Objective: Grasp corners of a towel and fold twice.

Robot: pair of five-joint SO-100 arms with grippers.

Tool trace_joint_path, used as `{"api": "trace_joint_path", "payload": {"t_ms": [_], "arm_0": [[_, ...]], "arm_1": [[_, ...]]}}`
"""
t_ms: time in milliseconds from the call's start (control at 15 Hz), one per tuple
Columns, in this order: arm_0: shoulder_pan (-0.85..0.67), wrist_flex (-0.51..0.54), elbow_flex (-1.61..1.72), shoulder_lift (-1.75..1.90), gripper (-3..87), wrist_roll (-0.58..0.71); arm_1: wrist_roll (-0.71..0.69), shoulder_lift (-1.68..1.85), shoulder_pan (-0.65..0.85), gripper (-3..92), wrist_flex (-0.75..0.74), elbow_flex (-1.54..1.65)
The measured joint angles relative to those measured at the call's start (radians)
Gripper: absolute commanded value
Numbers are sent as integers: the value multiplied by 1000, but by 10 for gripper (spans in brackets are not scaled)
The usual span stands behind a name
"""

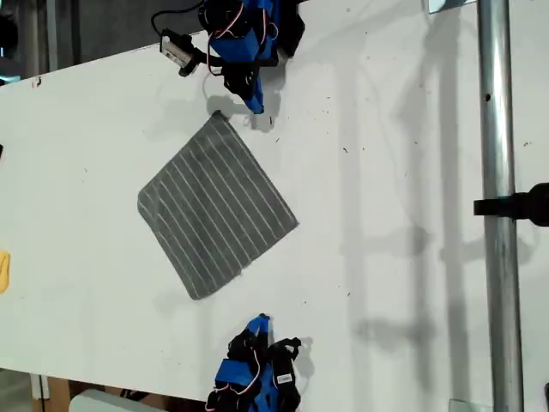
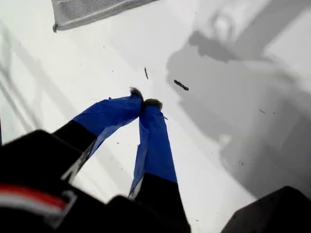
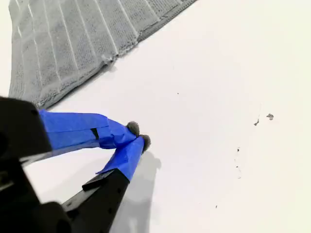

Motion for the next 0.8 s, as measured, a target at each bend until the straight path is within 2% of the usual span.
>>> {"api": "trace_joint_path", "payload": {"t_ms": [67, 400, 800], "arm_0": [[-2, 0, 0, 0, -28, -3], [2, 0, 0, 0, -28, 173], [-25, 0, 0, 0, -28, 229]], "arm_1": [[0, 0, 0, -3, 0, 0], [0, 0, 2, 15, 0, 0], [0, 0, -5, 8, 0, 0]]}}
